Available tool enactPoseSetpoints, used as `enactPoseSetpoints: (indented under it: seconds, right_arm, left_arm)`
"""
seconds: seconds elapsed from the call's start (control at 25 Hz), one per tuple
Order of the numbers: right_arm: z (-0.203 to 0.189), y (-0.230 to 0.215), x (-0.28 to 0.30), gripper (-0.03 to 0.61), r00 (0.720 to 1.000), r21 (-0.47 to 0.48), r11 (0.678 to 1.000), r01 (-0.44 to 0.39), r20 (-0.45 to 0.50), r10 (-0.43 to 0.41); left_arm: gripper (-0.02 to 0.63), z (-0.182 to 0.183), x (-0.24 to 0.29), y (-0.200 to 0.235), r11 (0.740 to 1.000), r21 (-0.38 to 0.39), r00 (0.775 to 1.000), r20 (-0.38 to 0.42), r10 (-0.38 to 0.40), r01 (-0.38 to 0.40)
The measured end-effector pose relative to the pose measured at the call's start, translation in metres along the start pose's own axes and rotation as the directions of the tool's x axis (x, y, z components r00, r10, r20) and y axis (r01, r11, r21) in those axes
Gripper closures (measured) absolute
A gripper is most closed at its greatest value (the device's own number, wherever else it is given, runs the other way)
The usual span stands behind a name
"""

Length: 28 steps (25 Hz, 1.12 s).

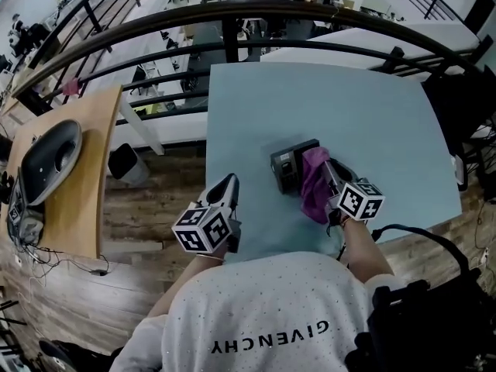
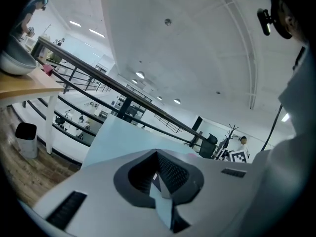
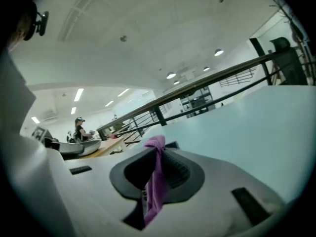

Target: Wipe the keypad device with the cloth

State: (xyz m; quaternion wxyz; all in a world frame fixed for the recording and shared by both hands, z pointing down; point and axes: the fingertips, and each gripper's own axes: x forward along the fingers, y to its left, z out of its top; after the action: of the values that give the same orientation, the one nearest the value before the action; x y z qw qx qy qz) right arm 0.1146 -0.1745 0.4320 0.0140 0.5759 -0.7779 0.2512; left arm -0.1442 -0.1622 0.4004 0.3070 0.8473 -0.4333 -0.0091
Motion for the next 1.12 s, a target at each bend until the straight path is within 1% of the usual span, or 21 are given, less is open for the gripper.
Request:
enactPoseSetpoints:
  seconds: [0.08,0.12,0.2,0.28,0.36,0.4,0.44,0.48,0.56,0.6,0.64,0.68,0.8,0.88,1.0,1.12]
  right_arm:
    - [-0.004,0.032,0.001,0.541,0.995,-0.062,0.994,-0.095,-0.036,0.093]
    - [-0.009,0.049,0.002,0.541,0.989,-0.103,0.985,-0.141,-0.068,0.134]
    - [-0.023,0.082,0.004,0.541,0.966,-0.192,0.952,-0.238,-0.148,0.212]
    - [-0.042,0.113,0.004,0.541,0.933,-0.259,0.907,-0.332,-0.233,0.275]
    - [-0.061,0.134,0.002,0.541,0.903,-0.292,0.872,-0.393,-0.301,0.306]
    - [-0.069,0.141,0.002,0.541,0.896,-0.304,0.863,-0.404,-0.32,0.306]
    - [-0.075,0.144,0.003,0.541,0.899,-0.319,0.862,-0.395,-0.326,0.291]
    - [-0.078,0.144,0.004,0.541,0.912,-0.341,0.867,-0.364,-0.318,0.257]
    - [-0.079,0.135,0.007,0.54,0.949,-0.399,0.882,-0.25,-0.28,0.142]
    - [-0.08,0.128,0.008,0.54,0.961,-0.419,0.888,-0.19,-0.266,0.081]
    - [-0.081,0.123,0.008,0.54,0.965,-0.426,0.893,-0.146,-0.26,0.034]
    - [-0.083,0.12,0.007,0.54,0.966,-0.417,0.901,-0.121,-0.259,0.01]
    - [-0.084,0.119,0.007,0.54,0.968,-0.347,0.933,-0.095,-0.251,0.006]
    - [-0.083,0.118,0.007,0.54,0.971,-0.311,0.947,-0.085,-0.241,0.008]
    - [-0.089,0.116,0.007,0.54,0.968,-0.274,0.957,-0.092,-0.252,0.021]
    - [-0.099,0.109,0.009,0.54,0.96,-0.263,0.961,-0.085,-0.281,0.008]
  left_arm:
    - [0.614,-0.003,0.003,-0.005,1.0,-0.001,1.0,-0.015,-0.024,0.024]
    - [0.614,-0.004,0.004,-0.008,0.999,0.001,0.999,-0.022,-0.035,0.035]
    - [0.614,-0.007,0.002,-0.01,0.999,0.007,0.998,-0.028,-0.048,0.048]
    - [0.614,-0.009,-0.001,-0.008,0.999,0.008,0.998,-0.03,-0.053,0.053]
    - [0.614,-0.011,-0.006,-0.004,0.998,0.001,0.998,-0.032,-0.056,0.056]
    - [0.614,-0.013,-0.009,-0.001,0.998,-0.001,0.998,-0.033,-0.057,0.057]
    - [0.614,-0.014,-0.012,0.001,0.998,-0.003,0.998,-0.036,-0.059,0.059]
    - [0.614,-0.016,-0.016,0.003,0.998,-0.005,0.997,-0.039,-0.061,0.061]
    - [0.614,-0.019,-0.024,0.006,0.998,-0.007,0.997,-0.045,-0.065,0.065]
    - [0.614,-0.02,-0.028,0.008,0.998,-0.009,0.997,-0.046,-0.065,0.065]
    - [0.614,-0.021,-0.031,0.011,0.998,-0.013,0.997,-0.045,-0.063,0.063]
    - [0.614,-0.021,-0.034,0.014,0.998,-0.019,0.997,-0.041,-0.06,0.059]
    - [0.614,-0.019,-0.041,0.02,0.998,-0.034,0.998,-0.019,-0.053,0.052]
    - [0.614,-0.017,-0.044,0.018,0.998,-0.036,0.999,-0.011,-0.054,0.053]
    - [0.614,-0.015,-0.051,0.014,0.999,-0.03,0.999,0.002,-0.045,0.045]
    - [0.614,-0.005,-0.059,0.014,0.999,-0.043,0.999,0.041,-0.017,0.019]
